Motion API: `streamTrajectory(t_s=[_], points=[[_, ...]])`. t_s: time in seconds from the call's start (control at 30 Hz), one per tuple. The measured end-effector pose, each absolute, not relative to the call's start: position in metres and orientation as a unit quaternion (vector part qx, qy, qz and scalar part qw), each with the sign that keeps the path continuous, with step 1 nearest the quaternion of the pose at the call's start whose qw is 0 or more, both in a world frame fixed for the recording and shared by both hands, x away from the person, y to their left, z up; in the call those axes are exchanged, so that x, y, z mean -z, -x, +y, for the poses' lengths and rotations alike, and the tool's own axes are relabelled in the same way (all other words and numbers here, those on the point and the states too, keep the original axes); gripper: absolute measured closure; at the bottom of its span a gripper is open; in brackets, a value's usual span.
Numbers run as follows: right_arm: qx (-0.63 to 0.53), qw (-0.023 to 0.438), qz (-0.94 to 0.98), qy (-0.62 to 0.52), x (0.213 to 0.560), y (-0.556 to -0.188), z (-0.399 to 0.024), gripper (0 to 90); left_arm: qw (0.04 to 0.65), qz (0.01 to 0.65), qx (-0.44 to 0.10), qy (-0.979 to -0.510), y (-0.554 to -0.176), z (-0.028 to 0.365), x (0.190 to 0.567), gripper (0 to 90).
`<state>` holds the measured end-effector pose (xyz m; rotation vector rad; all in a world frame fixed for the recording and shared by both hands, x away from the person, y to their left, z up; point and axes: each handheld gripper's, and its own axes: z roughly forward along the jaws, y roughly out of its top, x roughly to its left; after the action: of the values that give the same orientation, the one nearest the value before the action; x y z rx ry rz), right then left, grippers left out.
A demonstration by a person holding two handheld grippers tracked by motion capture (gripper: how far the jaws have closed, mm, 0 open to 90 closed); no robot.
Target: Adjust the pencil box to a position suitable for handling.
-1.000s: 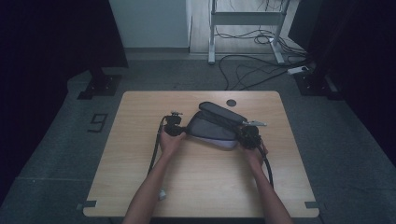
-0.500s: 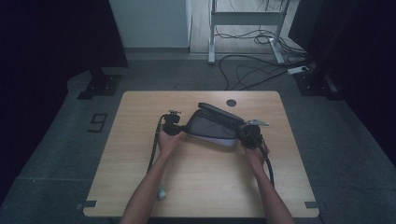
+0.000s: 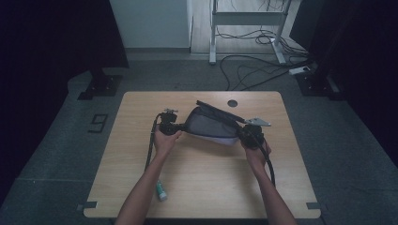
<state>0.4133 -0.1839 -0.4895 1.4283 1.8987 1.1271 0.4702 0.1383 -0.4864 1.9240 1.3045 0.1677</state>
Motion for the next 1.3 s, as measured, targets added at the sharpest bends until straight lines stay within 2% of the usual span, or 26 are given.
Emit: streamTrajectory(t_s=[1.3], points=[[-0.460, 0.259, 0.697, -0.485, 0.450, -0.388, -0.170, 85.9, 0.432, 0.479, -0.083, -0.760, -0.431, 0.168, 0.445, 86.5]])
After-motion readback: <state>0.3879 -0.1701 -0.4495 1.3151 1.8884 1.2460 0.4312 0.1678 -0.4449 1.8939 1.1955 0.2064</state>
